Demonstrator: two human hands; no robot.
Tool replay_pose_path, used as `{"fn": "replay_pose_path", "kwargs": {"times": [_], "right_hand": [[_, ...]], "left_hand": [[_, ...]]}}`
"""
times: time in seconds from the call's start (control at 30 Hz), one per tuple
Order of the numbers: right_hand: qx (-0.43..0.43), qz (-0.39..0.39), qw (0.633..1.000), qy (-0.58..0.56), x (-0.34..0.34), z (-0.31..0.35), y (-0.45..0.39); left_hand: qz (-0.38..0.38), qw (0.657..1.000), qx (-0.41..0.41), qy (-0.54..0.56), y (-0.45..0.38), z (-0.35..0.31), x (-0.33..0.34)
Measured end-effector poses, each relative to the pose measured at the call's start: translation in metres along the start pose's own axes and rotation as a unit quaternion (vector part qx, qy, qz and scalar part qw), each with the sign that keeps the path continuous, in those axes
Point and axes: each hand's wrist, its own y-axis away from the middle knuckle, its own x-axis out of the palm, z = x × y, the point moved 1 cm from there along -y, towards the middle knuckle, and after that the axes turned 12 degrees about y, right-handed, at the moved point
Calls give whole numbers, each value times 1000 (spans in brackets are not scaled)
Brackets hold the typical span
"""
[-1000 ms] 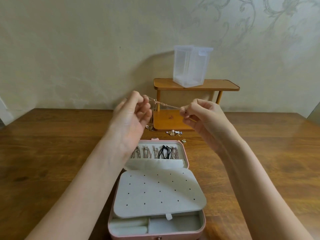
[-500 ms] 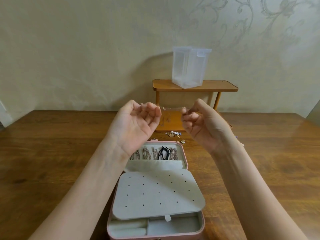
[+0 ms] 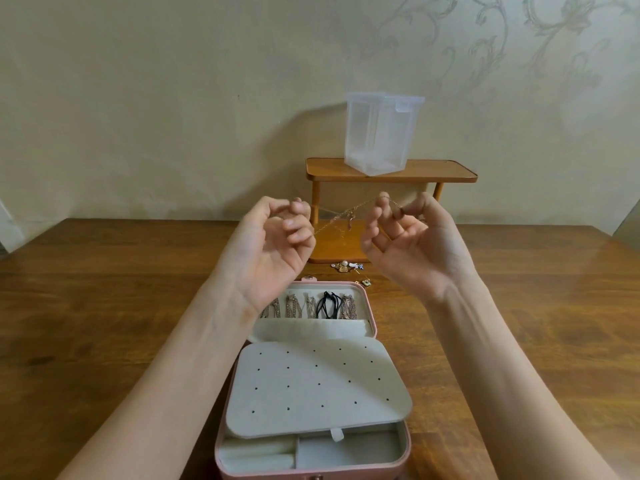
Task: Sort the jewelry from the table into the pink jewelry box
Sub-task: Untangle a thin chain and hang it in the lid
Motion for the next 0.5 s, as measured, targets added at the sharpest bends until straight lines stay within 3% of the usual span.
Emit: {"fn": "replay_pose_path", "kwargs": {"times": [0.17,0.33,0.5], "right_hand": [[-9,-19,1000,-23,-9,7,-2],[-1,19,999,44,-11,9,-4],[-26,42,993,106,-11,13,-2]], "left_hand": [[13,988,13,-155,6,5,6],[19,952,89,-293,6,8,3],[-1,953,111,-282,7,0,2]]}}
